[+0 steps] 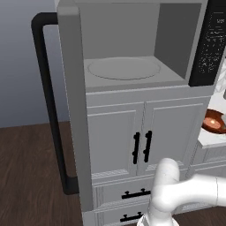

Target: Open the microwave, place the bowl with waffle inside the microwave, then close the microwave door and turn it on.

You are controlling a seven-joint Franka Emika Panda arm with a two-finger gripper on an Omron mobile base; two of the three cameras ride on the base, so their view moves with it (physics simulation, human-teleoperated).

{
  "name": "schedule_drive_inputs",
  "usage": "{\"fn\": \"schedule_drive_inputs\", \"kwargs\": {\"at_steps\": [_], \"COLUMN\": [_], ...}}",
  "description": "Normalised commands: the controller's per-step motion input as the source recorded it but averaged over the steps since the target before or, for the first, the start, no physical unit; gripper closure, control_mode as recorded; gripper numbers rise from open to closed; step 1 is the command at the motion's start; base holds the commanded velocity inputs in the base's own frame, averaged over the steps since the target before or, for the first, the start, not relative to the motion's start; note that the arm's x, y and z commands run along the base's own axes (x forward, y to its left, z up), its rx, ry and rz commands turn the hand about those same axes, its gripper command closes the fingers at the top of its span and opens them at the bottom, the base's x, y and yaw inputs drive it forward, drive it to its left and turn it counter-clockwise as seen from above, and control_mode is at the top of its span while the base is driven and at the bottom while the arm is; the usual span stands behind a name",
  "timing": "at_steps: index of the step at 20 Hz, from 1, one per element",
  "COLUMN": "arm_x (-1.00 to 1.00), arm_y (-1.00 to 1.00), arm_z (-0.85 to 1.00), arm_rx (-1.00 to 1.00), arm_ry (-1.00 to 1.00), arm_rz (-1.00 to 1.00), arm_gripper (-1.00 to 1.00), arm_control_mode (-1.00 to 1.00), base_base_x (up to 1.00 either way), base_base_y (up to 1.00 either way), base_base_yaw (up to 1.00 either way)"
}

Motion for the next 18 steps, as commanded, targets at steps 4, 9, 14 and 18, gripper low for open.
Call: {"fn": "schedule_drive_inputs", "kwargs": {"at_steps": [4, 9, 14, 18], "arm_x": [-0.52, -0.88, -1.0, -1.0], "arm_y": [-0.19, -0.18, -0.01, 0.19], "arm_z": [0.65, 0.89, 0.82, 0.99], "arm_rx": [0.0, 0.0, -0.02, -0.05], "arm_ry": [-0.05, -0.09, -0.18, -0.16], "arm_rz": [-0.1, -0.1, -0.03, 0.0], "arm_gripper": [1.0, 1.0, 1.0, 1.0], "arm_control_mode": [-1.0, -1.0, -1.0, -1.0], "base_base_x": [0.0, 0.0, 0.0, 0.0], "base_base_y": [0.0, 0.0, 0.0, 0.0], "base_base_yaw": [0.0, 0.0, 0.0, 0.0]}}
